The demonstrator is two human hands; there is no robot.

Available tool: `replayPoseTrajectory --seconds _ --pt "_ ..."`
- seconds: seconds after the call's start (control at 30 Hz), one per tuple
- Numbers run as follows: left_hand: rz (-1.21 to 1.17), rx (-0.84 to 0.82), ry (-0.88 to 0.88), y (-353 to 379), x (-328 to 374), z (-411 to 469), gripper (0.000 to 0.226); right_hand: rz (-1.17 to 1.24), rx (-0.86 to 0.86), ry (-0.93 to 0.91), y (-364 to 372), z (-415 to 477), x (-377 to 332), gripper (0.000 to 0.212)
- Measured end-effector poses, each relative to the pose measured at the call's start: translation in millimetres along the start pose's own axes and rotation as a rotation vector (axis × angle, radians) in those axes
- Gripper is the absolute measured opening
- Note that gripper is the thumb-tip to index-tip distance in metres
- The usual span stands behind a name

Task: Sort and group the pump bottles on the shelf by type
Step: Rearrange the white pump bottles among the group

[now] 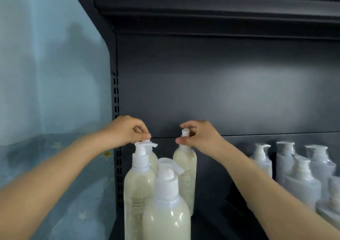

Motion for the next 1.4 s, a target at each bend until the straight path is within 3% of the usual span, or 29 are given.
replayPoseTrajectory --seconds 0.3,0.47,0.6,0.7,0.8,0.87,0.93,1.07,1.17,1.4 --pt "-0.336 0.052 -0.077 13 -22 -7 0.01 0.057 -0.078 -0.04 36 26 4 0.045" --pt "-0.296 0.046 -0.111 11 -22 -11 0.011 0.0 -0.135 -0.025 32 27 4 0.042" --pt "-0.168 0.066 -0.102 -9 -9 -21 0.009 -0.146 -0.261 0.029 25 19 -8 0.053" --pt "-0.016 0.183 -0.1 -30 -2 -36 0.018 -0.374 -0.175 -0.011 1 0 -30 0.048" --pt "-0.232 0.234 -0.086 -30 8 -56 0.023 -0.059 -0.078 -0.073 -17 -43 -57 0.03" --pt "-0.325 0.18 -0.072 -16 19 -66 0.027 0.202 -0.083 -0.085 -20 -74 -70 0.037" --pt "-0.388 0.145 -0.051 -3 29 -72 0.035 0.305 -0.173 -0.083 -11 -103 -80 0.046" --pt "-0.311 0.105 -0.002 7 37 -75 0.053 0.187 -0.245 -0.08 18 -133 -88 0.04" --pt "-0.259 0.097 0.012 2 35 -75 0.035 0.226 -0.179 0.015 15 -132 -84 0.034" --pt "-0.309 0.092 -0.011 -6 39 -70 0.022 0.025 -0.156 0.054 10 -141 -80 0.025"
Point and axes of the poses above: each hand's wrist, its own z-axis towards the middle knuckle, its own y-axis out of the palm, x = y × z, the point moved 7 cm from there along z, towards the middle knuckle, and after that the axes turned 5 degrees about y, right-handed, at the moved point
